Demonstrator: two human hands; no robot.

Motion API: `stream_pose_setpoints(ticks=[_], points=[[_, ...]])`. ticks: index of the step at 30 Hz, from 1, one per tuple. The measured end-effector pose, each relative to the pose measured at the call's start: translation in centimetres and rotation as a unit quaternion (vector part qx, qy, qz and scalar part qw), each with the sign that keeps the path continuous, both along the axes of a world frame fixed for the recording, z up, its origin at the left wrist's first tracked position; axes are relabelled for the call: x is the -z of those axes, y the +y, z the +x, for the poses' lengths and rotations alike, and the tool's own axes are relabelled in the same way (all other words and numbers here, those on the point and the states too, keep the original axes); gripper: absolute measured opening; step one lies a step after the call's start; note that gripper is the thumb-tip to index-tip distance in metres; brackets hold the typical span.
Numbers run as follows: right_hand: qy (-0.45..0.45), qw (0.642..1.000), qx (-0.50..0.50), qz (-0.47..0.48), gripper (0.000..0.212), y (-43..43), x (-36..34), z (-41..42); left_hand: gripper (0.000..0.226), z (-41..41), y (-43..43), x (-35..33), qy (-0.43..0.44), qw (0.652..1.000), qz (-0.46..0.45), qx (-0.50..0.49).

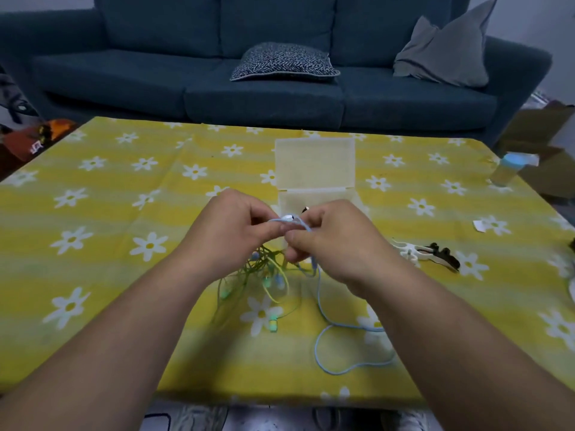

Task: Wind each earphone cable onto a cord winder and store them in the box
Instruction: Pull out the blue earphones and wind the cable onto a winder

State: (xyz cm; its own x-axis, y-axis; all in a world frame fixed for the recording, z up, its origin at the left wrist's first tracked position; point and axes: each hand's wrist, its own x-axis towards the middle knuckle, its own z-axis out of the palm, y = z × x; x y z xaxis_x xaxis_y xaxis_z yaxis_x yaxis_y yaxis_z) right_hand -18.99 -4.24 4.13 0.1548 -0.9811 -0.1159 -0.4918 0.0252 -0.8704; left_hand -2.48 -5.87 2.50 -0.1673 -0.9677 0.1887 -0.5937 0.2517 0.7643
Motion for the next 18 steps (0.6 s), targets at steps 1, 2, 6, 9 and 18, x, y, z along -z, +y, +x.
stream_pose_setpoints(ticks=[1,2,6,9,18], points=[[-0.017,1.0,0.008,0.003,0.016,-0.2,-0.1,-0.1,0.01,0.4,-0.2,0.1,0.003,1.0,0.008,-0.005],[-0.035,0.999,0.02,-0.001,0.021,-0.3,-0.3,-0.3,0.007,0.8,-0.2,0.2,0.0,1.0,0.022,-0.005],[-0.105,0.991,0.085,-0.006,0.035,-1.3,-1.0,-1.1,0.01,2.3,-0.1,0.2,-0.06,0.995,0.081,0.015],[-0.153,0.981,0.118,0.01,0.04,-1.5,-1.2,-1.5,0.011,3.1,0.1,-0.3,-0.073,0.991,0.104,0.034],[-0.137,0.966,0.211,0.065,0.014,-1.9,-0.8,-2.0,0.025,3.0,0.3,-1.3,0.242,0.961,0.105,-0.088]])
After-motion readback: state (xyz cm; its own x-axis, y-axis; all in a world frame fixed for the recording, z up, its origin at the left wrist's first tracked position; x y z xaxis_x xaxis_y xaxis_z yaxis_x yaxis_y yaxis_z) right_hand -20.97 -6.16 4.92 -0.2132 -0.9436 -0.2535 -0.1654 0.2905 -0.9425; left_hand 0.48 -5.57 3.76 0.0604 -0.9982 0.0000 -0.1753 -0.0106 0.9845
